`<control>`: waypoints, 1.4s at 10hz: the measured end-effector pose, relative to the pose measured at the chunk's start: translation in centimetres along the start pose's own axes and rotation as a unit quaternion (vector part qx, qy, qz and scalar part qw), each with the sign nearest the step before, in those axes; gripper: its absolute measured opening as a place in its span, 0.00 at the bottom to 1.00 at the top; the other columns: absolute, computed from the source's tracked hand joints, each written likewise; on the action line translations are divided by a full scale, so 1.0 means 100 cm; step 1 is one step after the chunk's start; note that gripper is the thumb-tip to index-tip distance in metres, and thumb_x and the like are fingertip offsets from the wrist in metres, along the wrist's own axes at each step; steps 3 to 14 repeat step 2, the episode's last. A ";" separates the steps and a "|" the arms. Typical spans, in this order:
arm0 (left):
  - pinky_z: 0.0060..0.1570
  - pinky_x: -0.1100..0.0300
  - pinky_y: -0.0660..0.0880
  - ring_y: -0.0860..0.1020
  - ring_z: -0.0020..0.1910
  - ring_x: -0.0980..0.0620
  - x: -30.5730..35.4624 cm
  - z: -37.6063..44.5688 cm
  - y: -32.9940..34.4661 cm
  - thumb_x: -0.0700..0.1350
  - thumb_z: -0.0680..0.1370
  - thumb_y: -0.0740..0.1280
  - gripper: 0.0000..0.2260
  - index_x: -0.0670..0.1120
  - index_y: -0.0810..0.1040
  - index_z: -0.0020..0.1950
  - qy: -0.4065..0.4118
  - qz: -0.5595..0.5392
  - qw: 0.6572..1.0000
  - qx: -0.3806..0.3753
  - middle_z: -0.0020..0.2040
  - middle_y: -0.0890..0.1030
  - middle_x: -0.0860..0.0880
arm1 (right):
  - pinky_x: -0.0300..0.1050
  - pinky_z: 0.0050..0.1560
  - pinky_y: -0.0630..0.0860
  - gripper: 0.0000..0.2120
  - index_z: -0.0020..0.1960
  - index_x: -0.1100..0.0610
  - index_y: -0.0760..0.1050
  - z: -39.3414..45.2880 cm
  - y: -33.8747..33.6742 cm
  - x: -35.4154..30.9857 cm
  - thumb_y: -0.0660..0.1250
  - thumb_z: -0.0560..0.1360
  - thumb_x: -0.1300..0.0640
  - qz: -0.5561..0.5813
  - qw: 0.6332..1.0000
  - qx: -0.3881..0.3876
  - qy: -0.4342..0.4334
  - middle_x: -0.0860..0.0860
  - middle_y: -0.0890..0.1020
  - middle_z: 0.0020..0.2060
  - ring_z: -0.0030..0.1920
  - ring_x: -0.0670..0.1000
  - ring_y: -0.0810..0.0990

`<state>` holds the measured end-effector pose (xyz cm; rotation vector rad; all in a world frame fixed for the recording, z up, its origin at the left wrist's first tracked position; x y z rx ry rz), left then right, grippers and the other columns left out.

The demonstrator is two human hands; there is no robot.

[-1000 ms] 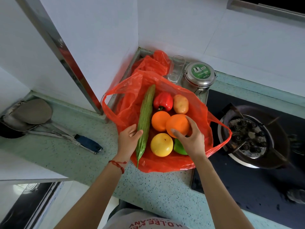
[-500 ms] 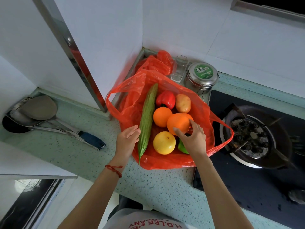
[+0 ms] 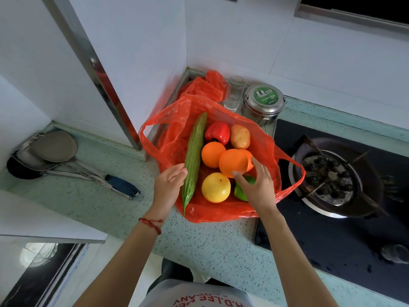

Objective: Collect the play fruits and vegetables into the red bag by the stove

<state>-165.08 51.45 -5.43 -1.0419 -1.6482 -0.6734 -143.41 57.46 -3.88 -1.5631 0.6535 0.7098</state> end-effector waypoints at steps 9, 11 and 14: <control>0.53 0.68 0.69 0.75 0.57 0.55 0.012 -0.011 0.017 0.46 0.75 0.66 0.17 0.46 0.74 0.63 0.078 0.126 0.988 -0.050 0.57 0.79 0.50 | 0.60 0.66 0.67 0.31 0.68 0.55 0.64 -0.014 -0.016 0.011 0.66 0.71 0.42 -0.032 0.998 0.020 -0.043 0.54 0.70 0.67 0.68 0.54 0.66; 0.53 0.68 0.69 0.75 0.57 0.55 0.012 -0.011 0.017 0.46 0.75 0.66 0.17 0.46 0.74 0.63 0.078 0.126 0.988 -0.050 0.57 0.79 0.50 | 0.60 0.66 0.67 0.31 0.68 0.55 0.64 -0.014 -0.016 0.011 0.66 0.71 0.42 -0.032 0.998 0.020 -0.043 0.54 0.70 0.67 0.68 0.54 0.66; 0.53 0.68 0.69 0.75 0.57 0.55 0.012 -0.011 0.017 0.46 0.75 0.66 0.17 0.46 0.74 0.63 0.078 0.126 0.988 -0.050 0.57 0.79 0.50 | 0.60 0.66 0.67 0.31 0.68 0.55 0.64 -0.014 -0.016 0.011 0.66 0.71 0.42 -0.032 0.998 0.020 -0.043 0.54 0.70 0.67 0.68 0.54 0.66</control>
Point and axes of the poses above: each hand's wrist, its own z-axis towards the middle knuckle, its own y-axis out of the palm, x = y × z, the point moved 2 cm from there along z, towards the middle knuckle
